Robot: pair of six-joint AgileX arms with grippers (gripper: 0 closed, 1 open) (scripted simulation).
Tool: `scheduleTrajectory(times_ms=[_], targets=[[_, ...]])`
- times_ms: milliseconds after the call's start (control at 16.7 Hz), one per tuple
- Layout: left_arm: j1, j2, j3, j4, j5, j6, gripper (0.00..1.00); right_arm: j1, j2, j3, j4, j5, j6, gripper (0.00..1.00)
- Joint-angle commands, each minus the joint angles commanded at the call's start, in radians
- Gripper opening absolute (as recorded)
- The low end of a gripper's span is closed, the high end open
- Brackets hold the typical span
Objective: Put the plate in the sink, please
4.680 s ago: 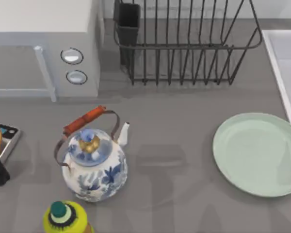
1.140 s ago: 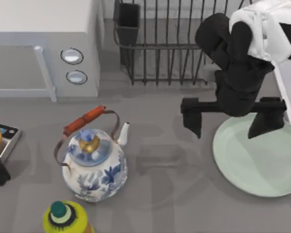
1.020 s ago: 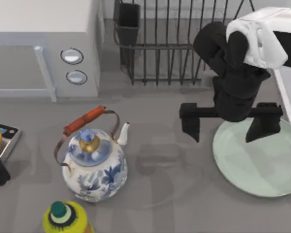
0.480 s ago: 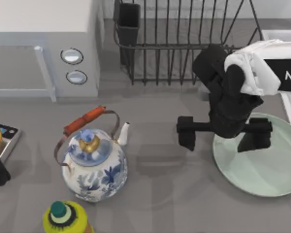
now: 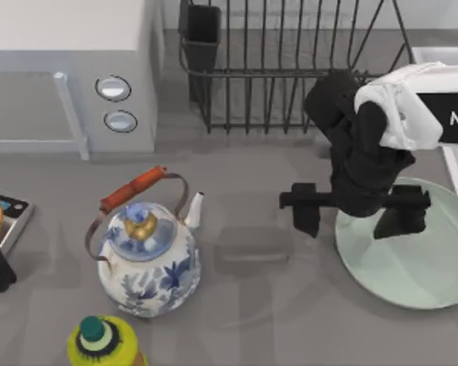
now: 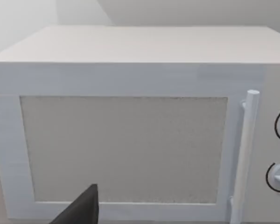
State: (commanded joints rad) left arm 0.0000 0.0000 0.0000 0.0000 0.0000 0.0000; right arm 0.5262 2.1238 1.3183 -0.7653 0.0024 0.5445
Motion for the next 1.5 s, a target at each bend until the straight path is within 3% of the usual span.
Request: scheduleTrajectory(times_ms=[420,1080,1260,1500], targets=[[0.000,0.000,0.000,0.000,0.000,0.000,1.00,0.000,0.000,0.000,0.000,0.000,0.000,0.02],[0.000,0.000,0.000,0.000,0.000,0.000,1.00,-0.015,-0.086,0.019,-0.016,0.017,-0.007,0.00],[0.000,0.000,0.000,0.000,0.000,0.000,1.00,-0.013,-0.066,0.118,-0.110,0.017,-0.005,0.00],[0.000,0.000,0.000,0.000,0.000,0.000,1.00,-0.012,-0.032,0.395,-0.373,0.017,-0.003,0.00]])
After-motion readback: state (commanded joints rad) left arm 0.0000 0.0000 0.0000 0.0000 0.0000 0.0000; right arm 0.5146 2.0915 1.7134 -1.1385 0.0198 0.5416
